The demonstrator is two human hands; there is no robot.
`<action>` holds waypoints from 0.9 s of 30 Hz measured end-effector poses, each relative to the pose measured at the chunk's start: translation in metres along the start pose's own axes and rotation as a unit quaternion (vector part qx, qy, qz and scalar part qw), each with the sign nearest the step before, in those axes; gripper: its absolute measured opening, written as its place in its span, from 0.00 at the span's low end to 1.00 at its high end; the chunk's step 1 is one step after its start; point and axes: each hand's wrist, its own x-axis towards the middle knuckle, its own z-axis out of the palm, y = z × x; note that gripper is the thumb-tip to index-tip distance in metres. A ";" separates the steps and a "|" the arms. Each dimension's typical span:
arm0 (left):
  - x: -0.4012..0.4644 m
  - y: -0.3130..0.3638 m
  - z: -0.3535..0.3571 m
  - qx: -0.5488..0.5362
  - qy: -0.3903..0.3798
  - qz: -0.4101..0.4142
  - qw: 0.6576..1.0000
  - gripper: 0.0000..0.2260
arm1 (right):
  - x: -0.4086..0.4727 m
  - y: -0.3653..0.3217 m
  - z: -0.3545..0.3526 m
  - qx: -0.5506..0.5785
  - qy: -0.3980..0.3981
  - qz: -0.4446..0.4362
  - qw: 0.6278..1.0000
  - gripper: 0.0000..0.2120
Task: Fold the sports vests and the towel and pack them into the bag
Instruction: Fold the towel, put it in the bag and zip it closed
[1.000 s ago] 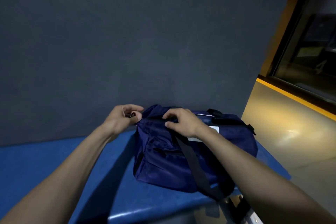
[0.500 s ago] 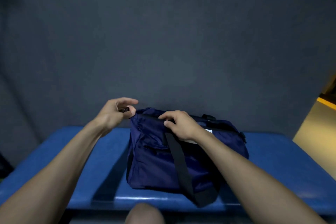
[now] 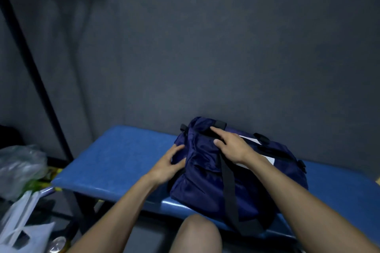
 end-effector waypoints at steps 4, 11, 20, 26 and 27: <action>0.002 0.002 0.002 0.028 -0.009 0.003 1.000 0.29 | -0.008 0.004 -0.006 0.002 -0.005 0.016 1.000 0.26; 0.010 0.000 0.031 0.019 -0.018 0.007 1.000 0.35 | -0.021 0.002 -0.017 0.033 0.018 0.019 0.999 0.19; 0.024 0.008 0.032 0.073 -0.025 0.006 0.997 0.29 | -0.027 0.019 -0.020 0.093 0.027 0.001 0.995 0.11; 0.040 0.026 0.020 0.078 -0.013 0.006 0.997 0.27 | -0.026 0.021 -0.011 0.089 -0.002 -0.001 0.996 0.16; 0.043 0.028 0.020 0.077 -0.019 0.007 0.997 0.27 | -0.025 0.022 -0.009 0.075 -0.001 -0.002 0.997 0.18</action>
